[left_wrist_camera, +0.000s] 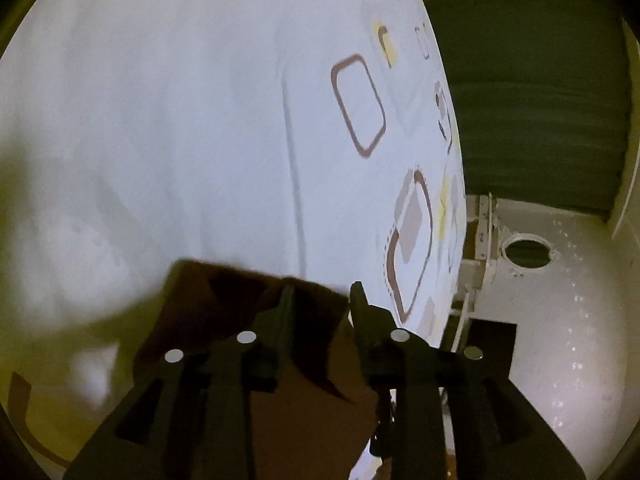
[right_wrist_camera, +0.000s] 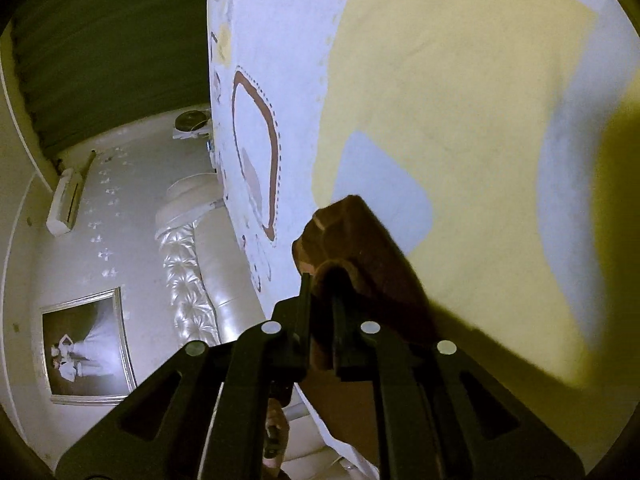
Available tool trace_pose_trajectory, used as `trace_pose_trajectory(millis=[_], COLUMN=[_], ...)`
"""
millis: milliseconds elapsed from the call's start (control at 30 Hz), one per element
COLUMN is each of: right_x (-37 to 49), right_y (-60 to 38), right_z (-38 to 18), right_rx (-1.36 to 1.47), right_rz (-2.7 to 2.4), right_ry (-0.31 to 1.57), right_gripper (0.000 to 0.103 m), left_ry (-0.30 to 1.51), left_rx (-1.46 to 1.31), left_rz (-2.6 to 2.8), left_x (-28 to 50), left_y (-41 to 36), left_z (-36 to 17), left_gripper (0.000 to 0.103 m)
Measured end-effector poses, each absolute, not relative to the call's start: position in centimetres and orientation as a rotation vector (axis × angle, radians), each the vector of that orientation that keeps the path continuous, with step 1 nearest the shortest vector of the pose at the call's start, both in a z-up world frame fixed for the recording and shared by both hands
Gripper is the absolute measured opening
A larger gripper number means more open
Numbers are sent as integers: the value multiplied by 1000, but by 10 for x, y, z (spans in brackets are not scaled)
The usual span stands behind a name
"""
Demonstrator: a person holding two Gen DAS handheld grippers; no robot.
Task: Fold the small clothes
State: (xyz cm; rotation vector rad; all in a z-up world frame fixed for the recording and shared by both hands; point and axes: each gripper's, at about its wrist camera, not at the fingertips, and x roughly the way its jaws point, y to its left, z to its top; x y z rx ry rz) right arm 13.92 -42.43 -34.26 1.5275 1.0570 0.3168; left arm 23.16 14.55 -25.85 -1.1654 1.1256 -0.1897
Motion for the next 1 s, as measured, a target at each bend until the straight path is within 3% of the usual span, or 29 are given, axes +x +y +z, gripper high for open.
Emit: trace_pose_trajectory(millis=[367,833,1000], right_x=[153,156,119], right_y=[-424,-438,-437], right_z=[-331,-314,-290], right_rx=[1543,1532,1293], right_rz=[303,272,259], right_ry=[973,879,981], right_gripper=[56,62,67], left_ry=[1178,1211,1245], left_rx=[-1071,-946,-868], left_rz=[-140,-240,-258], left_x=[231,188,150], left_y=[151,139,127], left_z=[-262,-246,-243], left_gripper=[31,38,41])
